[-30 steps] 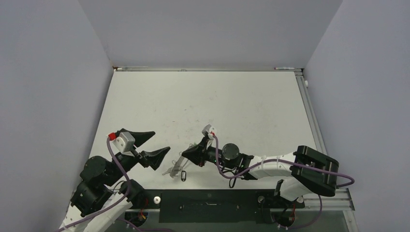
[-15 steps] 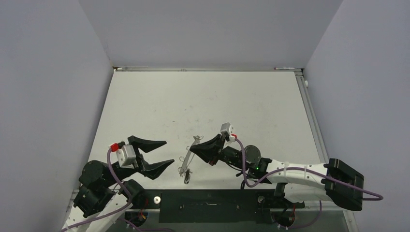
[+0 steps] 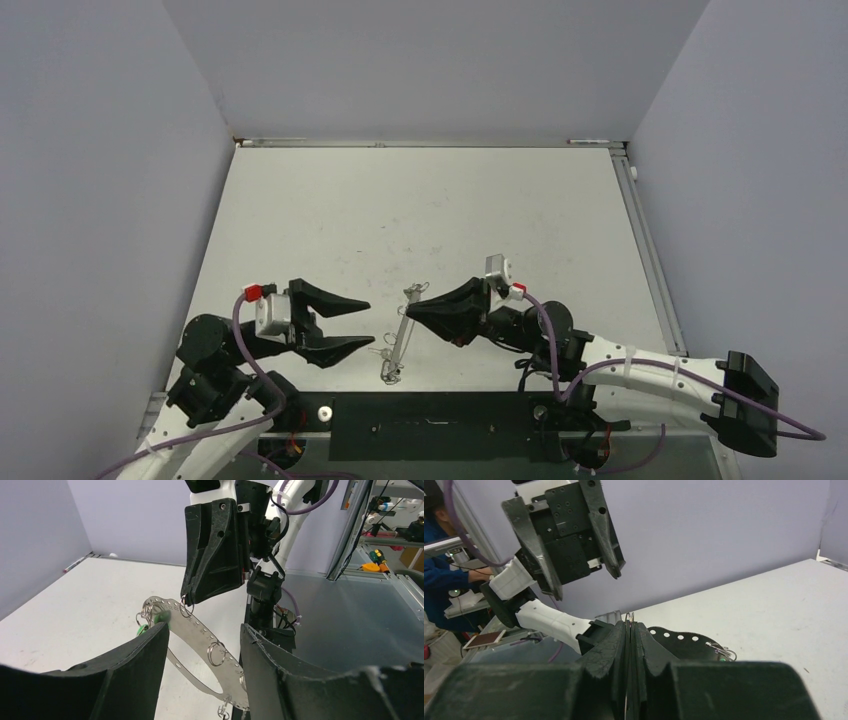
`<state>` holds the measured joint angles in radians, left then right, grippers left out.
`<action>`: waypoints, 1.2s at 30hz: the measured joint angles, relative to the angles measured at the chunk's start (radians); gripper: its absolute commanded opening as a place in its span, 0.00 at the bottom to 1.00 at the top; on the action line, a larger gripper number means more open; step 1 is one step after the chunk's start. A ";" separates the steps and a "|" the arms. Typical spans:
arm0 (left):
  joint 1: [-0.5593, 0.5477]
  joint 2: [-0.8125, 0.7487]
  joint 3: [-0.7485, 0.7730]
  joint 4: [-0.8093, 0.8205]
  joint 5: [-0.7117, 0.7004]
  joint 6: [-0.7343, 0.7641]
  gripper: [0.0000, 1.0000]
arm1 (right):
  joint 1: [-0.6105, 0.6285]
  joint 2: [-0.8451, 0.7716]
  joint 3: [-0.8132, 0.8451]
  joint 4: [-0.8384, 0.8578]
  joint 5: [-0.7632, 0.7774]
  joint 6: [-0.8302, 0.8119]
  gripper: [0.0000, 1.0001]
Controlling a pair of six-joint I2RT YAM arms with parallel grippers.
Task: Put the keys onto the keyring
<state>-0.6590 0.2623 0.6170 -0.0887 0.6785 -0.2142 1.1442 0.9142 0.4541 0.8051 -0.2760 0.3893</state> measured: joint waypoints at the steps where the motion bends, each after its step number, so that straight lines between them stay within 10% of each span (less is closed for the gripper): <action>1: 0.001 0.012 0.000 0.015 0.009 -0.004 0.49 | 0.000 -0.006 0.002 0.000 -0.007 0.000 0.05; 27: 0.026 0.286 0.001 0.235 0.183 -0.129 0.33 | 0.010 -0.008 0.026 0.005 -0.074 0.026 0.05; 36: 0.026 0.335 0.001 0.243 0.216 -0.167 0.08 | 0.023 0.005 0.040 0.014 -0.073 0.026 0.05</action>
<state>-0.6331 0.5976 0.6178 0.1543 0.8940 -0.3813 1.1667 0.9188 0.4938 0.8188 -0.3489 0.4149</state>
